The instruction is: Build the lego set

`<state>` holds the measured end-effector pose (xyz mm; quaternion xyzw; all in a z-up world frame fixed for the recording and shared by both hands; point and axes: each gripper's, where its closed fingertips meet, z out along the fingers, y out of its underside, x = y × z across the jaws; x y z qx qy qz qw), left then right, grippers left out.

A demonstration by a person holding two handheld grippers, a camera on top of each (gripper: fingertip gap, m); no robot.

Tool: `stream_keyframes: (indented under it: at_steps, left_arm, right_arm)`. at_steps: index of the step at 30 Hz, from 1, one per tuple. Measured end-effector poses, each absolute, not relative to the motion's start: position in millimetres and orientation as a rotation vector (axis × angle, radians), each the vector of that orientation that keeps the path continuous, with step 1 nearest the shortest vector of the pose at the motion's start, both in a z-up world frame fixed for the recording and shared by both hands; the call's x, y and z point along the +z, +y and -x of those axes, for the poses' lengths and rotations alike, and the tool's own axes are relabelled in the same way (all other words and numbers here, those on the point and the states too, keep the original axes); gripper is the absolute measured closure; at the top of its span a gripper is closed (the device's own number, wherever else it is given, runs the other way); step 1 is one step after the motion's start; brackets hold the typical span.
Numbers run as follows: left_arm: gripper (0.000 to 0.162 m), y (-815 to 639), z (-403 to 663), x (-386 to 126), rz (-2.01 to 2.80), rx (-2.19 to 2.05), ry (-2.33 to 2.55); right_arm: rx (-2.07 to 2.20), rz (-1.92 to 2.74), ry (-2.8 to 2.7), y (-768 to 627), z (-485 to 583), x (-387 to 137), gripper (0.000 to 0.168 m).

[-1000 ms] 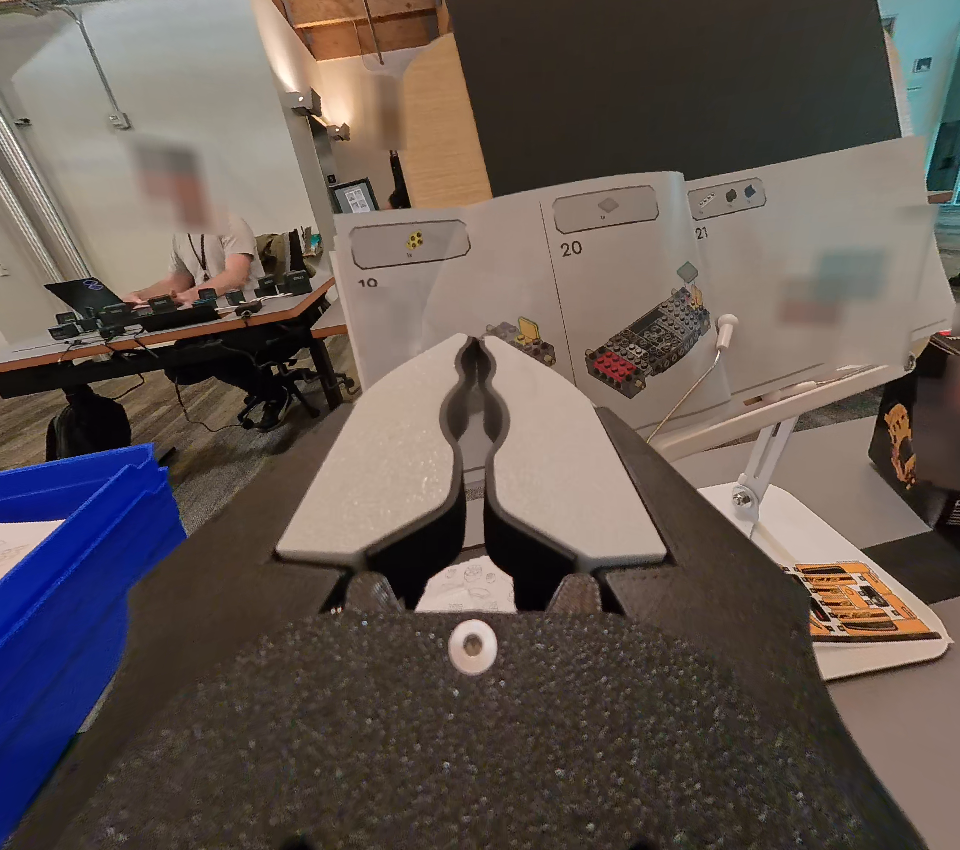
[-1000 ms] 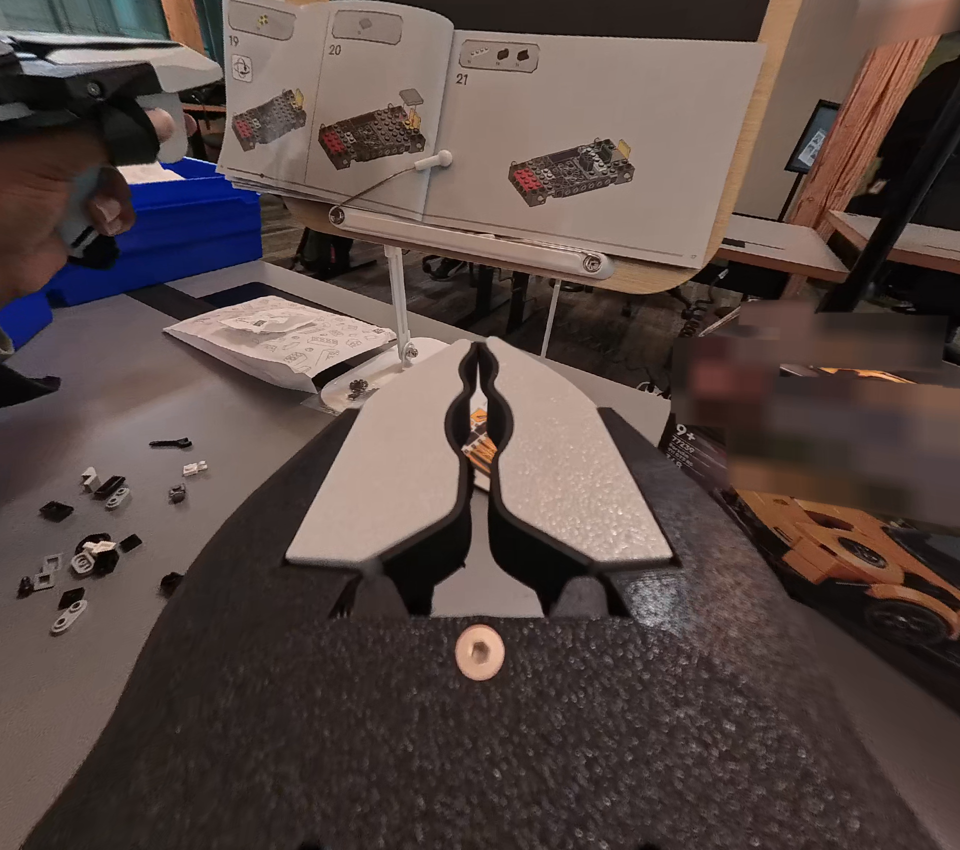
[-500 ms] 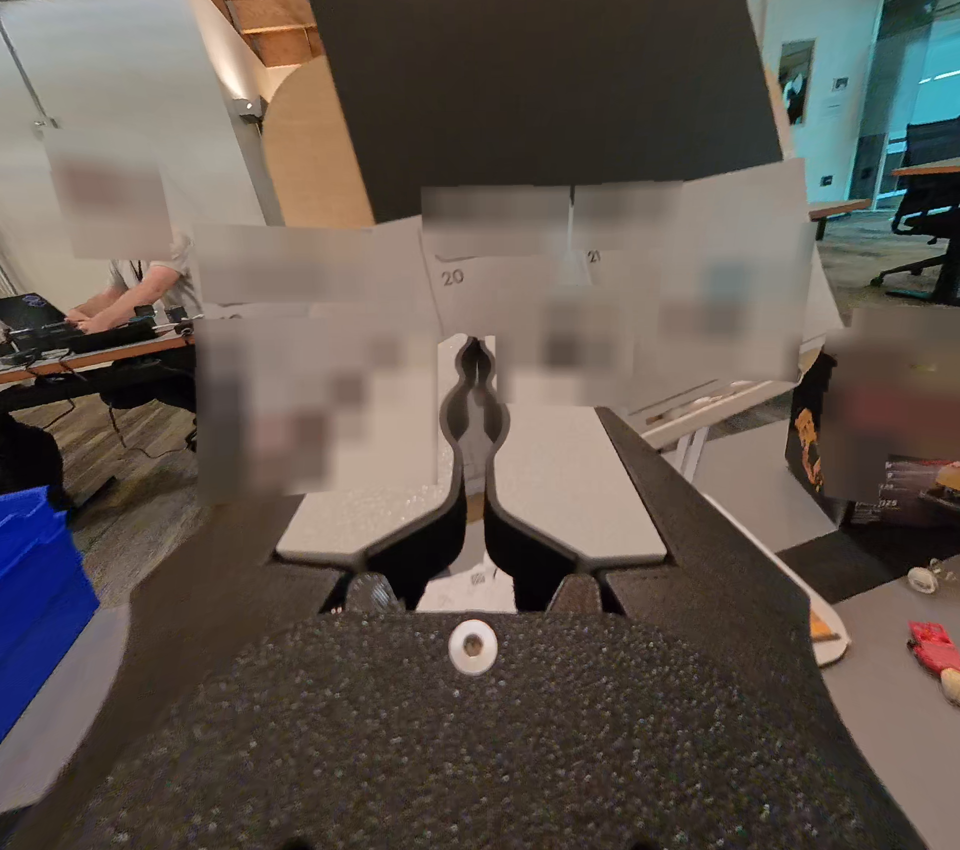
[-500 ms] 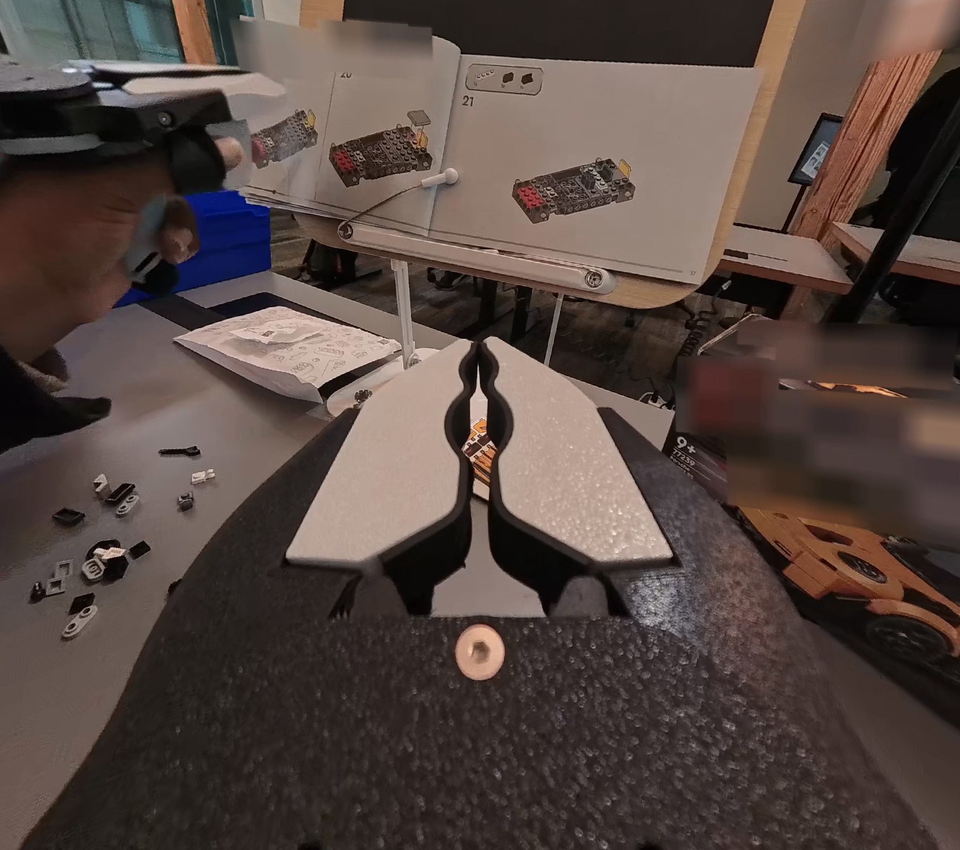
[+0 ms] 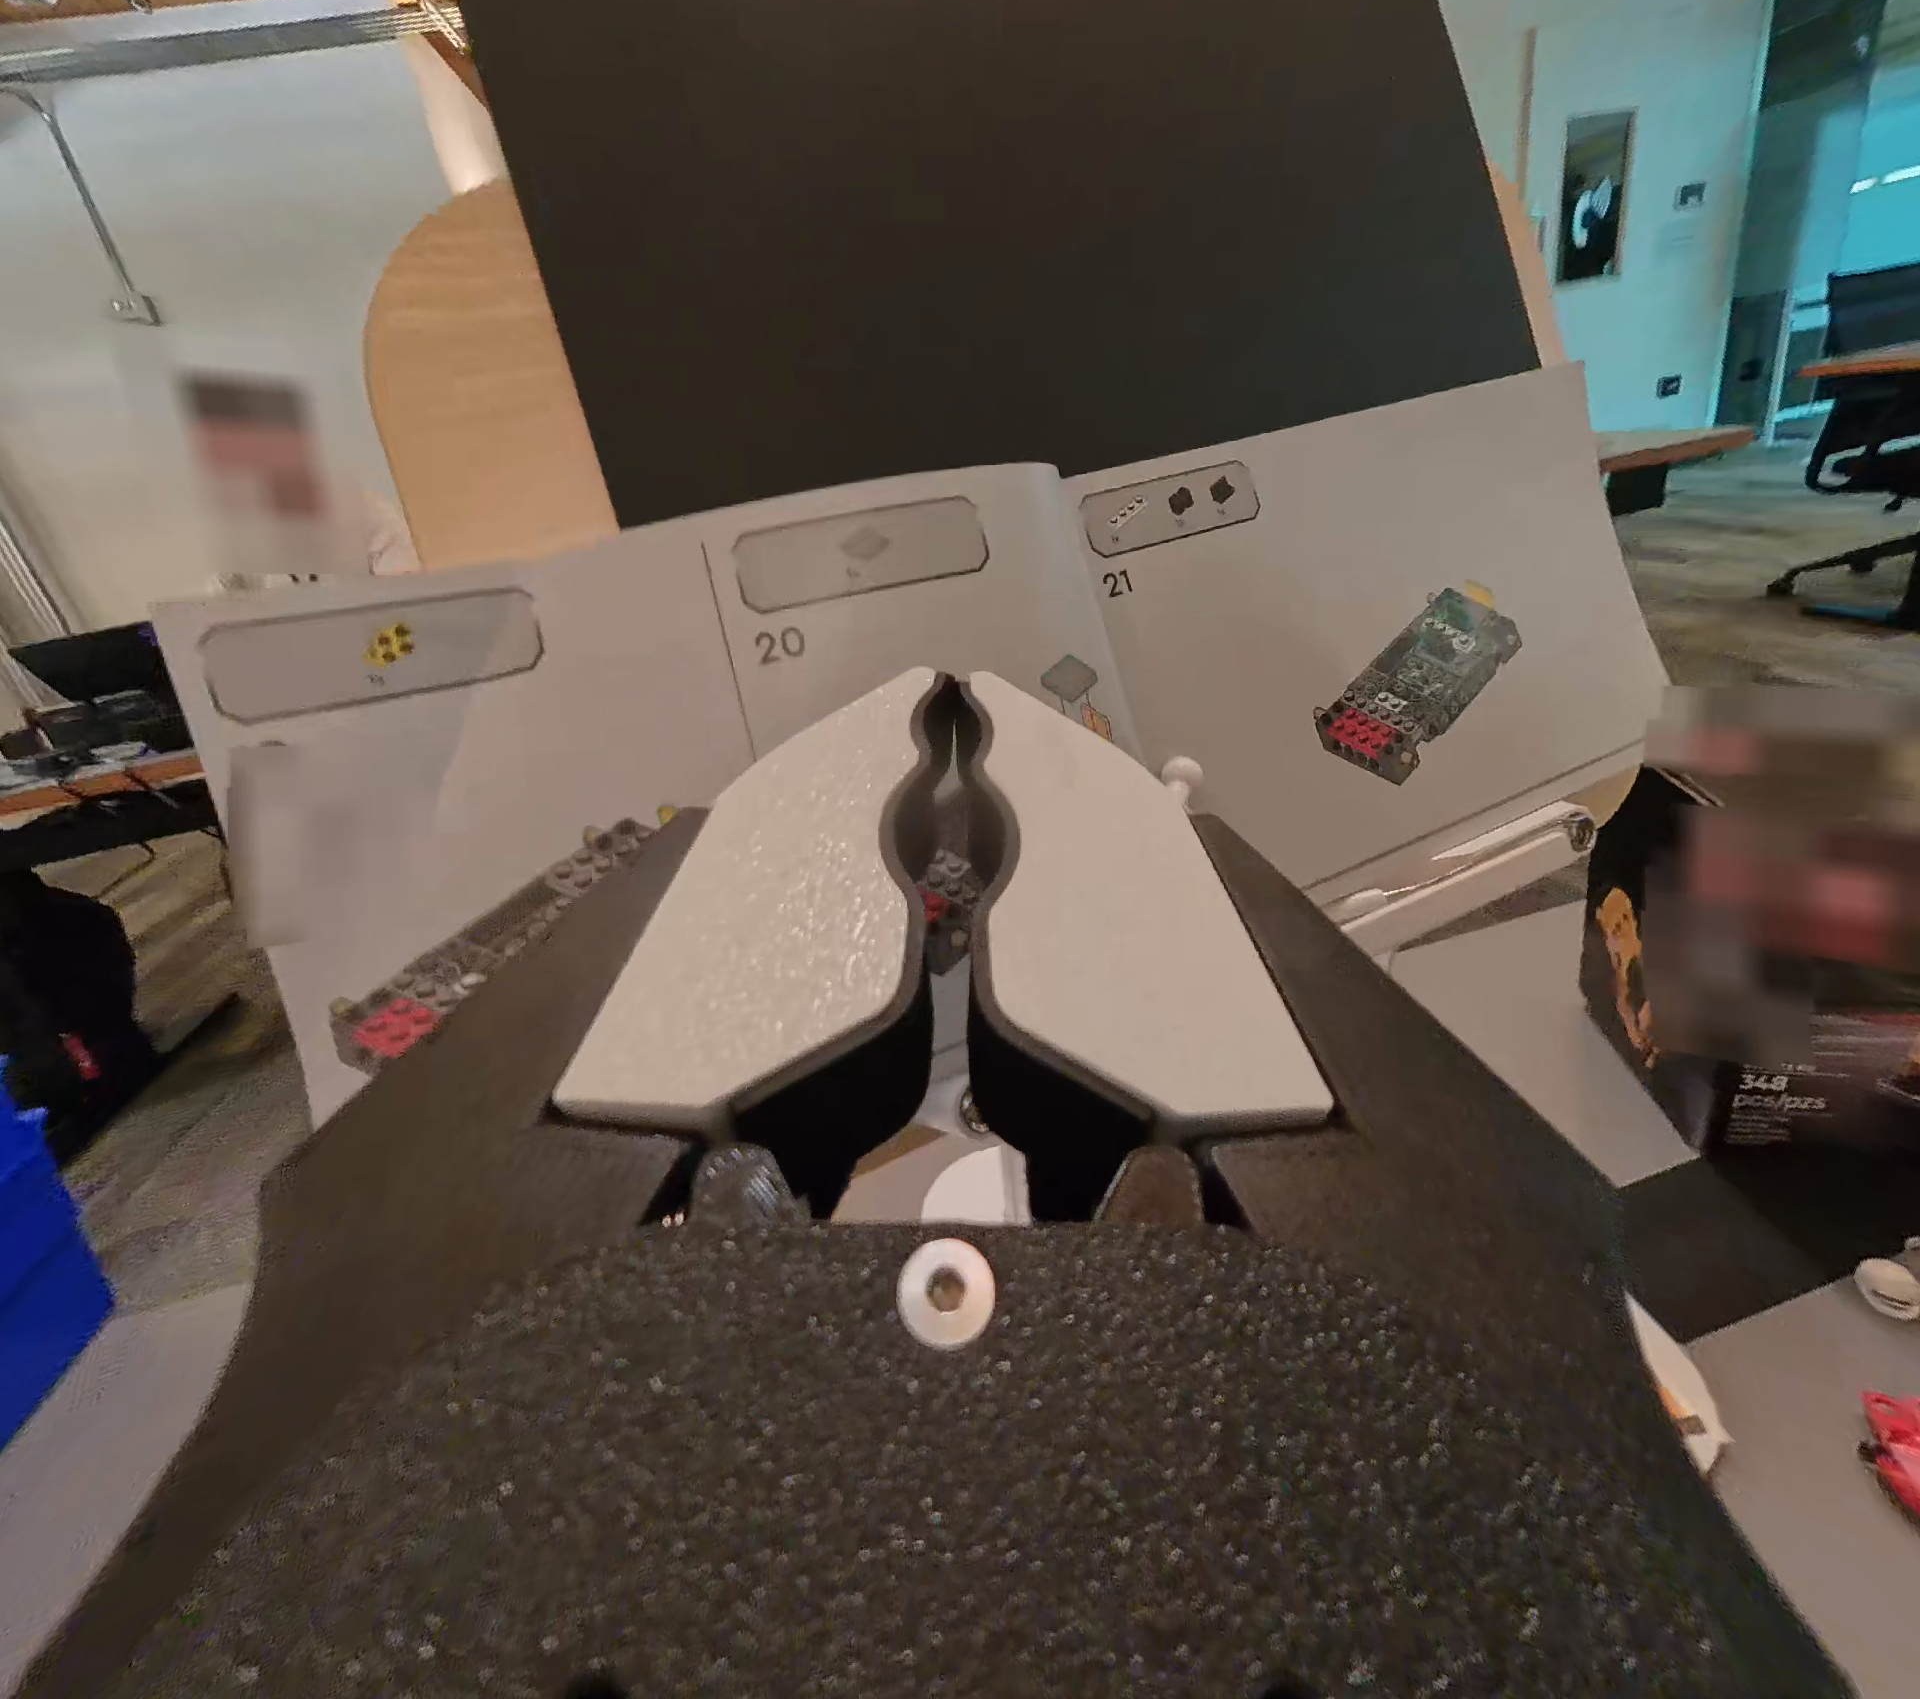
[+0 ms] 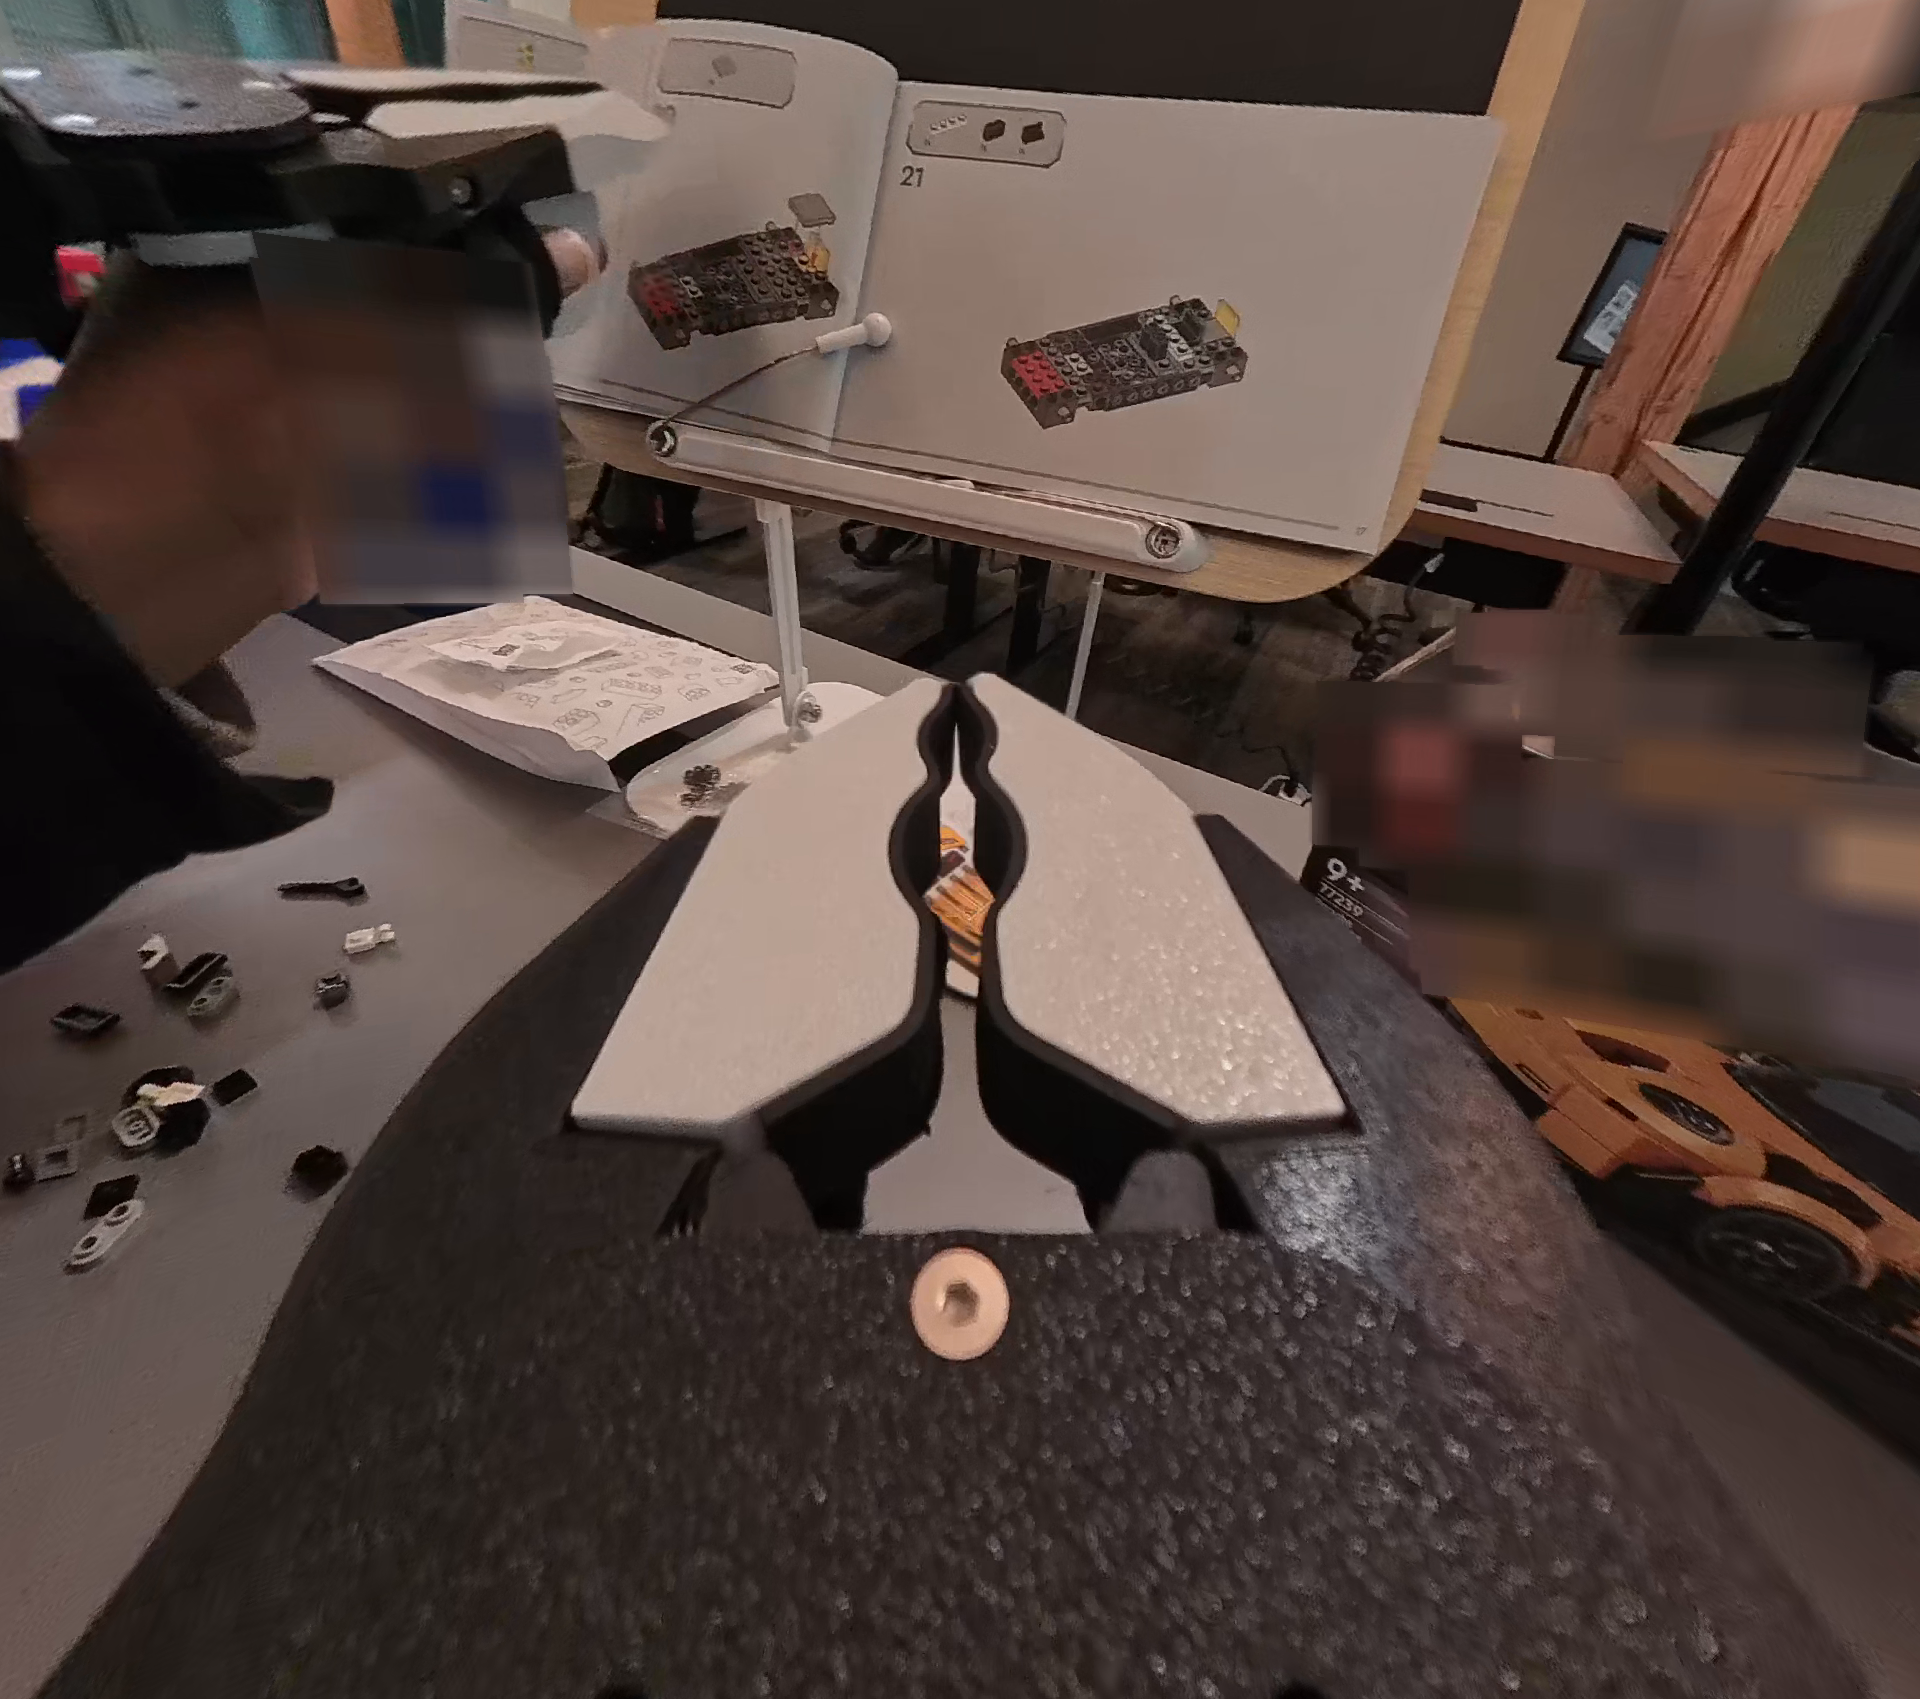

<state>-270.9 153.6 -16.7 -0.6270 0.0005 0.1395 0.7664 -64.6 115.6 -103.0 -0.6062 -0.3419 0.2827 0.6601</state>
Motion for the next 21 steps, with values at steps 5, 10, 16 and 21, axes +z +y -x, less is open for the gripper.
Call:
stream_keyframes:
  at_steps: [5,10,16,21]
  left_arm:
    - [0.162,157,275,-24,1.36,0.29,-0.005]
    - [0.162,153,283,-21,1.348,0.283,-0.024]
    - [0.162,152,282,-19,1.341,0.277,-0.021]
    - [0.162,152,279,-19,1.342,0.273,-0.01]
  right_arm:
    - [0.626,1.384,-0.753,120,62,-107,0.168]
    - [0.63,1.395,-0.758,120,64,-112,0.168]
    - [0.627,1.382,-0.766,117,64,-109,0.168]
    - [0.622,1.381,-0.77,117,65,-109,0.168]
